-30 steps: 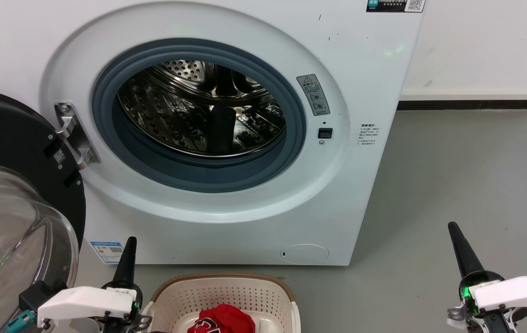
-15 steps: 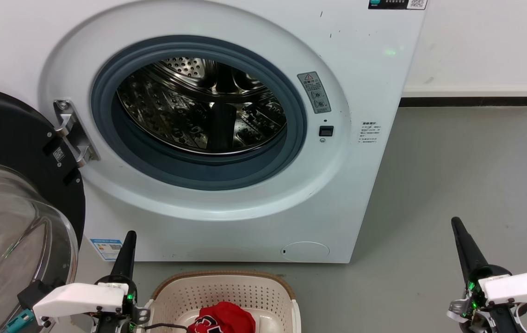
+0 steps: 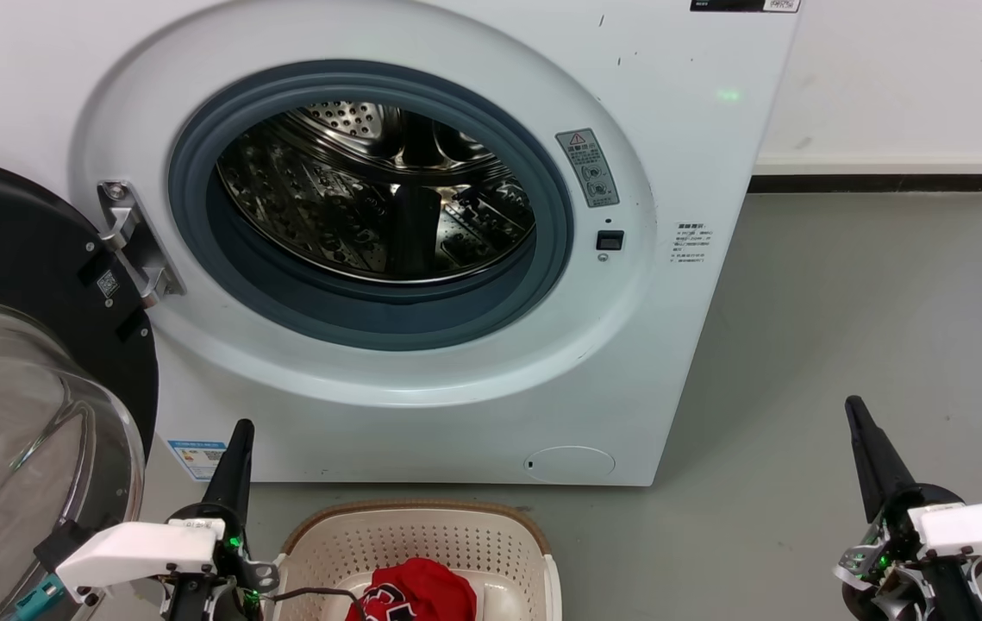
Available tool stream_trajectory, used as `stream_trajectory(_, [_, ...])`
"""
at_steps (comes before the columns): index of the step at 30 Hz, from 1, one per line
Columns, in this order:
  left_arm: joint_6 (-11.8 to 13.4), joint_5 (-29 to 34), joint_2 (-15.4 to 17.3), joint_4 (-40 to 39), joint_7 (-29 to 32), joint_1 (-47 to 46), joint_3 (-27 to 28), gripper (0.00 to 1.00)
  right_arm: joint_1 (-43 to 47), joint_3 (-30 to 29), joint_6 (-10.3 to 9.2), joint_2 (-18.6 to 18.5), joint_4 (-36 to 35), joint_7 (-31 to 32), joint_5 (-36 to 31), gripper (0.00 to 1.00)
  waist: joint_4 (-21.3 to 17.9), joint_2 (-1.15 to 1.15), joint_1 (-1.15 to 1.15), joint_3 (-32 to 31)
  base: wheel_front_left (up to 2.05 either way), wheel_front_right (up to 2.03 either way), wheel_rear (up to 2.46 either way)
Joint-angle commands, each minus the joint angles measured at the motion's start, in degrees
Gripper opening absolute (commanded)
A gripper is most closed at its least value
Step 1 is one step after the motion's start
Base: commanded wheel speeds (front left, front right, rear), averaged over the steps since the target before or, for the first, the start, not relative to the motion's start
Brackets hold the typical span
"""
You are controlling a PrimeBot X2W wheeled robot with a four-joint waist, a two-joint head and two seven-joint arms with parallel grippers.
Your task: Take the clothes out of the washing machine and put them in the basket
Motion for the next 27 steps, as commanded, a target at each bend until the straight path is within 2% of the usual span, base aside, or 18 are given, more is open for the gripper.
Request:
stream_trajectory(1, [-0.5,-1.3,-0.1,0.1,0.4,-0.9,0.3,0.00,-1.1,-0.2,0.00,0.0,0.2,0.2,1.4,0.00,0.0,0.00,0.00,0.1,0.00,0.00,0.00])
stream_trajectory(15, [-1.0,-6.9,-0.3,0.7,1.8,-1.6,0.9,0.00,-2.1,-0.8,0.00,0.2,1.4,0.9,7.1,0.00,0.1,0.00,0.00,0.6,0.00,0.00,0.00])
stream_trajectory(27, [-1.0,-6.9,-0.3,0.6,1.7,-1.6,0.9,0.00,-2.2,-1.1,0.00,0.4,1.4,1.1,6.7,0.00,0.1,0.00,0.00,0.6,0.00,0.00,0.00])
